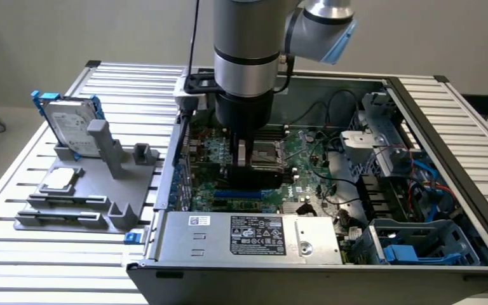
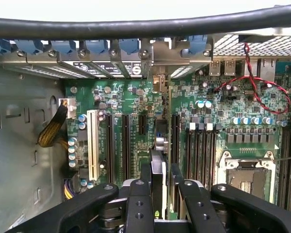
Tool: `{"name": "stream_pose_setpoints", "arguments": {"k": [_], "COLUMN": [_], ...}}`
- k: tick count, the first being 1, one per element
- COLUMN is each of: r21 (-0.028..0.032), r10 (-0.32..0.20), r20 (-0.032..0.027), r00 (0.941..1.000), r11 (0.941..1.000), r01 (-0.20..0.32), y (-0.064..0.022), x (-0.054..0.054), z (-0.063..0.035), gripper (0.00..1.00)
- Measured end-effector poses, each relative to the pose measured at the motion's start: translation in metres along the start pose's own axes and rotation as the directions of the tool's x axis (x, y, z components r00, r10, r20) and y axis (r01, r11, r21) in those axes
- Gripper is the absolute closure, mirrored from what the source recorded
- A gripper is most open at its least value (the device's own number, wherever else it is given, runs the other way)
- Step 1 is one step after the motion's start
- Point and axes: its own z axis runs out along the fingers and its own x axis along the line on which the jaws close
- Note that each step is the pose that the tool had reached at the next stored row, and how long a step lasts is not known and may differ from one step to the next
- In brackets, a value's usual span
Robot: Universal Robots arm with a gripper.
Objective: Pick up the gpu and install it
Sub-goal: 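Insert the gpu into the slot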
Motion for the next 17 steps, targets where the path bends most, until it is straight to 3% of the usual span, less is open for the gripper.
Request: {"name": "stream_pose_setpoints", "arguments": {"k": [10, 17], "r21": [-0.0152, -0.0163], "r10": [0.000, 0.000], "r20": [0.0042, 0.0050], "r00": [1.0000, 1.0000], "r11": [0.9999, 0.9999], "r01": [0.000, 0.000], "y": [0.0001, 0.0000], "x": [0.0018, 0.0023], "z": [0.0040, 0.0072], "gripper": [0.73, 0.73]}}
